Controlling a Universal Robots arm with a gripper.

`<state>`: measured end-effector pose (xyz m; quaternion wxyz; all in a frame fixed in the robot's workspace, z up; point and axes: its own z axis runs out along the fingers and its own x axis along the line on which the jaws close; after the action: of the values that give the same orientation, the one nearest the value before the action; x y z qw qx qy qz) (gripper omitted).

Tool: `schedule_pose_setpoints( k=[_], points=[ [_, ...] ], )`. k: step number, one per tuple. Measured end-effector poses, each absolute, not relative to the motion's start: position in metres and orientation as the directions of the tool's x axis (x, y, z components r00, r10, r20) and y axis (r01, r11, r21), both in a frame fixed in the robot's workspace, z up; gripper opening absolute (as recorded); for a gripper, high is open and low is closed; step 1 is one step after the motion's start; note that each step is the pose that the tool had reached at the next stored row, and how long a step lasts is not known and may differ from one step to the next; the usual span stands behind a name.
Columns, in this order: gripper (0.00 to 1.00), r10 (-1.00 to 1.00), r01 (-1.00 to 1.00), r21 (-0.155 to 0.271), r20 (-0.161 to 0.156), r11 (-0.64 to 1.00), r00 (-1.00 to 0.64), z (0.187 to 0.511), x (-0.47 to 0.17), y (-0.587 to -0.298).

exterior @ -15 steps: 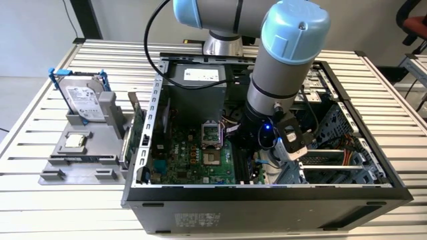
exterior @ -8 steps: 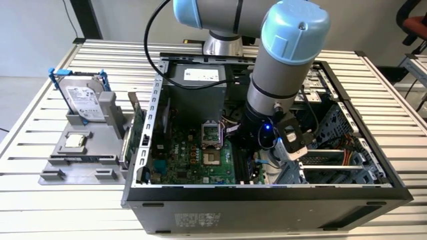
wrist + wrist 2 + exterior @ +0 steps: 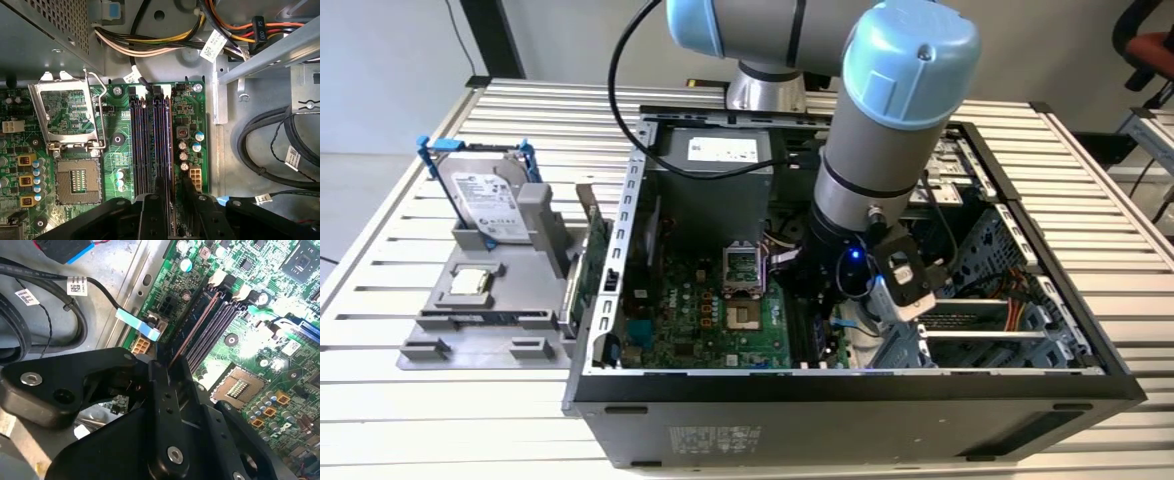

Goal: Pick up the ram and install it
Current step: 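Insert the ram into the slot, then press down the ram until it locks into place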

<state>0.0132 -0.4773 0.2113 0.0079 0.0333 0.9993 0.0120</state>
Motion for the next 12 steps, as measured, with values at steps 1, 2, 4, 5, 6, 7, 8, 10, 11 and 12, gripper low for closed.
schedule_pose_setpoints(
  k=[1,2,4,5,6,7,8,10,11,12],
  points=[
    [1.0,0.067,0.067,0.024,-0.015,0.997,-0.998,0.216,0.013,-0.477],
    [1.0,0.067,0.067,0.024,-0.015,0.997,-0.998,0.22,0.013,-0.477],
    [1.0,0.067,0.067,0.024,-0.015,0.997,-0.998,0.23,0.013,-0.477],
    [1.0,0.067,0.067,0.024,-0.015,0.997,-0.998,0.234,0.013,-0.477],
    [1.0,0.067,0.067,0.024,-0.015,0.997,-0.998,0.239,0.013,-0.477],
    [1.0,0.067,0.067,0.024,-0.015,0.997,-0.998,0.243,0.013,-0.477],
    [1.0,0.067,0.067,0.024,-0.015,0.997,-0.998,0.248,0.013,-0.477],
    [1.0,0.067,0.067,0.024,-0.015,0.997,-0.998,0.257,0.013,-0.477],
    [1.0,0.067,0.067,0.024,-0.015,0.997,-0.998,0.26,0.013,-0.477],
    [1.0,0.067,0.067,0.024,-0.015,0.997,-0.998,0.262,0.013,-0.477]
  ],
)
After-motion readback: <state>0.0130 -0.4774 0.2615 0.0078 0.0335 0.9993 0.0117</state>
